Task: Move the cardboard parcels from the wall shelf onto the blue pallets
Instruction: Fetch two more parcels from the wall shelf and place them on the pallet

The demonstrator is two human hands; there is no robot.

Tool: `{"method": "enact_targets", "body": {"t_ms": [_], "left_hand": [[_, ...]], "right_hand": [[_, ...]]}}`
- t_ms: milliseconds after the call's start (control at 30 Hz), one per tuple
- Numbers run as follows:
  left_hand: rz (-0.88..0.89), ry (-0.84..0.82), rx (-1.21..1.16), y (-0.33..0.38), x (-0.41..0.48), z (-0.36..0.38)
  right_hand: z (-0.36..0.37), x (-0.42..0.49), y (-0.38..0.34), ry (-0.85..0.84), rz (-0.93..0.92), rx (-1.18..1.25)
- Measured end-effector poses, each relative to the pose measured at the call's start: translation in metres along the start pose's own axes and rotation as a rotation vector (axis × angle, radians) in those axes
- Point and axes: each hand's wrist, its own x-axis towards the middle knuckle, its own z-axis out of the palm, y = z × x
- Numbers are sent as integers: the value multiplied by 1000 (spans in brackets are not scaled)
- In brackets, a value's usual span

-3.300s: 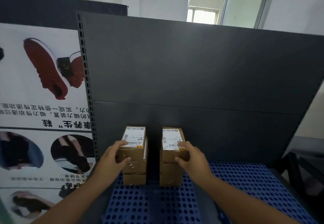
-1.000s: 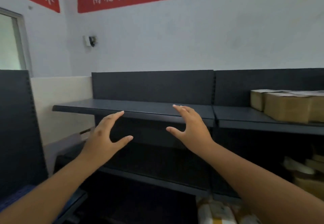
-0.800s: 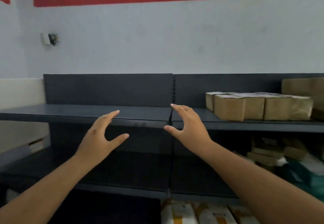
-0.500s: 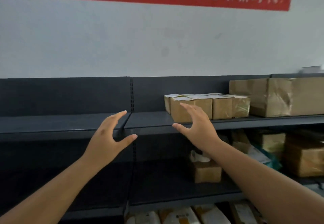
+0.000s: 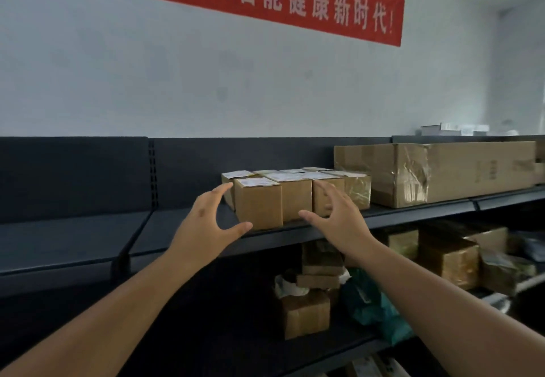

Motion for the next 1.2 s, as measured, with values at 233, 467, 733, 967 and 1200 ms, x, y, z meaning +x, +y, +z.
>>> {"method": "enact_targets", "body": {"t_ms": [233, 467, 733, 967, 1200], "left_hand": [[-30, -71, -10, -16, 23, 16], [-48, -70, -1, -6, 32, 30], [-92, -69, -10, -1, 39, 39], [-168, -95, -69, 1, 47, 43], [-162, -74, -112, 3, 41, 41]], "right_hand": [[24, 21, 17, -52, 70, 62], [25, 36, 31, -40, 27, 23], [27, 49, 36, -54, -9, 27], [20, 64, 26, -166, 6, -80], [15, 58, 28, -143, -33, 18]]}}
